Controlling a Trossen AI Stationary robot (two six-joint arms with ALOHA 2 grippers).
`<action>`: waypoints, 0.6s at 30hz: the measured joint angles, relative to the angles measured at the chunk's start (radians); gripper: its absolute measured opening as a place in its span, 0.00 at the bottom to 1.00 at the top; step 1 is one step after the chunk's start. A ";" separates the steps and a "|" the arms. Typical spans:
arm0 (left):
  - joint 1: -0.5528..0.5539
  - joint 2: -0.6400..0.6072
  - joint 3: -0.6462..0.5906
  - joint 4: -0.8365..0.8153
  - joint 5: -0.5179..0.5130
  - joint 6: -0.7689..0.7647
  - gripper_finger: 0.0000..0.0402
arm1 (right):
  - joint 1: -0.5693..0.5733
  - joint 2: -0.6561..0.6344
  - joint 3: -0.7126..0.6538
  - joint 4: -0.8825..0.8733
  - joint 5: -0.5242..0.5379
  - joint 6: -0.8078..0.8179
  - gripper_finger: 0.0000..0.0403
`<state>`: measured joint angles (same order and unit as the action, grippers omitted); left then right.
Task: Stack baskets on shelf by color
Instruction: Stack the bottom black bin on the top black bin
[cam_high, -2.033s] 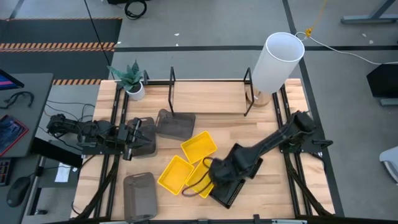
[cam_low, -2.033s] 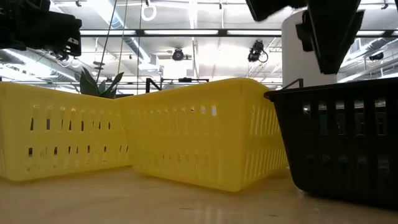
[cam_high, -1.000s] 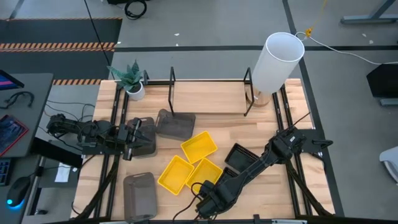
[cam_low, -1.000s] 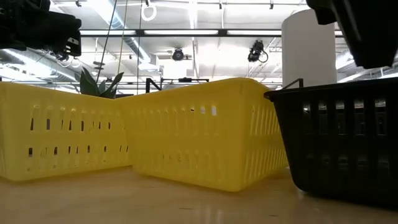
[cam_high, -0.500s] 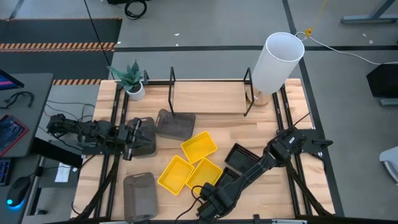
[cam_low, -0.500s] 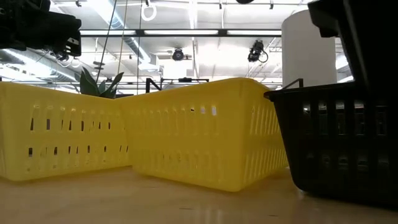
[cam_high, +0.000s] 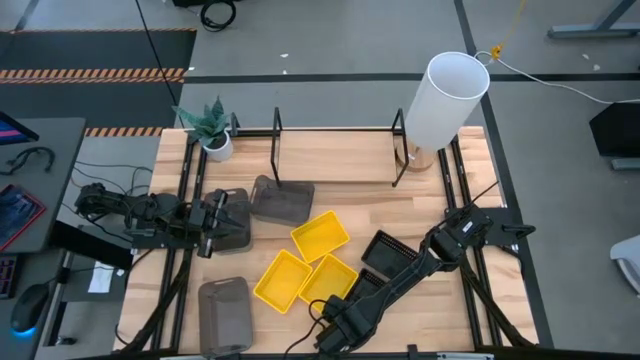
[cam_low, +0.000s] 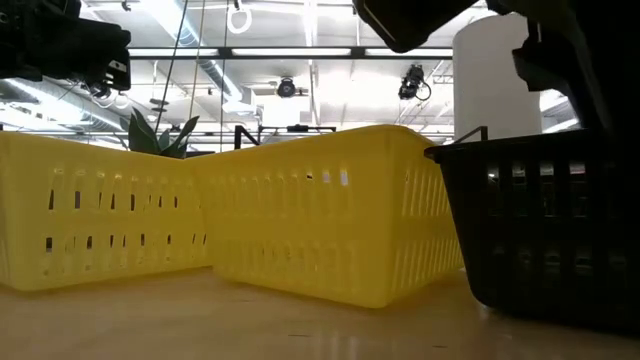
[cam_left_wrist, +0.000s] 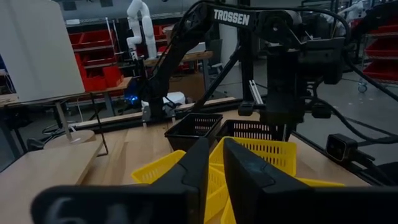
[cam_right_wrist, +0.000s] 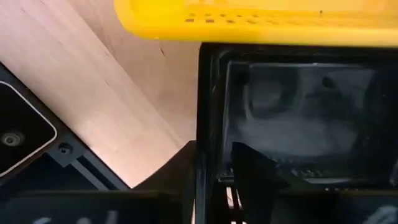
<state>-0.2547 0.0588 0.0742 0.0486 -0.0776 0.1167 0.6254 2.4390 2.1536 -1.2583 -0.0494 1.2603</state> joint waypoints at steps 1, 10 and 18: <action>0.000 0.000 0.000 0.000 0.000 0.000 0.13 | 0.000 0.000 0.000 0.000 -0.006 0.000 0.21; 0.000 0.000 0.000 0.000 0.000 0.000 0.16 | -0.004 0.000 0.000 0.009 -0.049 0.005 0.03; 0.000 0.000 0.000 0.000 0.000 0.000 0.14 | -0.007 -0.020 0.004 0.012 -0.080 0.015 0.02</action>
<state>-0.2546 0.0586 0.0742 0.0483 -0.0776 0.1165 0.6182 2.4193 2.1573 -1.2464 -0.1290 1.2751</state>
